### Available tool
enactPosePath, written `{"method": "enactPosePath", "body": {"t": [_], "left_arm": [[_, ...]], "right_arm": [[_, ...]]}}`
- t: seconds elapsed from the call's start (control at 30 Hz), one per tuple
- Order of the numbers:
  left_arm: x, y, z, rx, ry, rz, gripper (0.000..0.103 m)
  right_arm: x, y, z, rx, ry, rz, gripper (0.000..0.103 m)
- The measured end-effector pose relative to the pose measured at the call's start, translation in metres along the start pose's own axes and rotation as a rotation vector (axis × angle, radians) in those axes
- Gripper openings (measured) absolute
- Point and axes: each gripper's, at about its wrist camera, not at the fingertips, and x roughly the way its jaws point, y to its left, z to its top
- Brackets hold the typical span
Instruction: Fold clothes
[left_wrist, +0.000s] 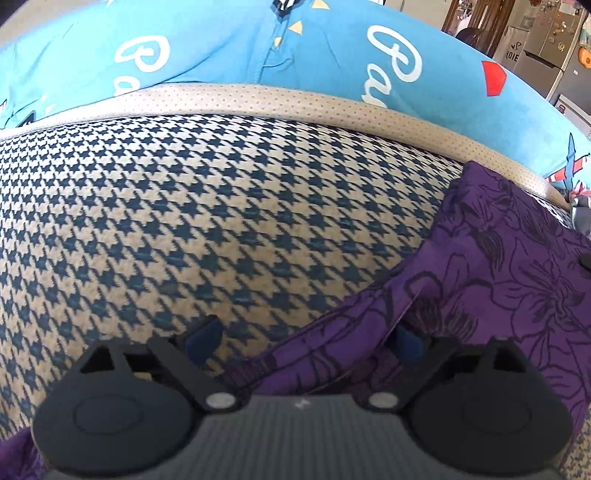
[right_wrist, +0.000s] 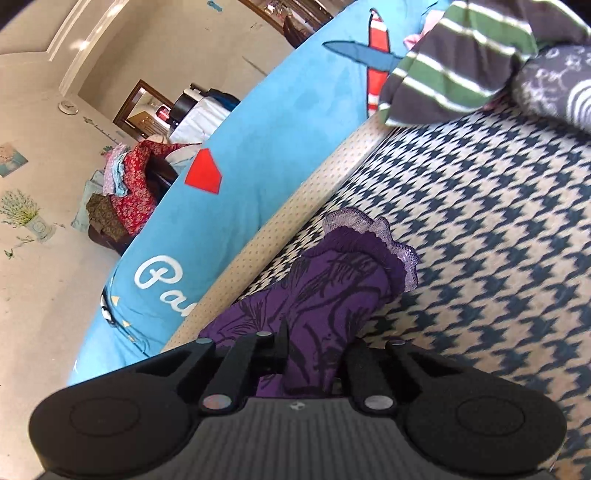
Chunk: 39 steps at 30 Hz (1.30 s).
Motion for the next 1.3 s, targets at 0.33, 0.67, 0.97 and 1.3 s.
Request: {"method": "enactPosePath", "body": {"t": [0.33,0.67,0.97,1.3], "left_arm": [[-0.032,0.023,-0.012,-0.044,-0.017,0.061,0.097],[-0.071,0.076,-0.042,-0.148,-0.034,0.115,0.097],[-0.096,0.07,-0.087,-0.125,-0.039,0.085,0.097],[-0.114,0.073,-0.128,-0.126,0.022,0.045,0.097]], "right_arm": [[-0.019,-0.038,0.012,0.016,0.014,-0.096,0.015],[-0.06,-0.026,0.01,-0.074,-0.061,-0.145,0.028],[-0.081,-0.005,-0.019,-0.173,0.0,-0.062,0.037],[-0.096,0.037,-0.09,-0.411,0.138,0.068,0.048]]}}
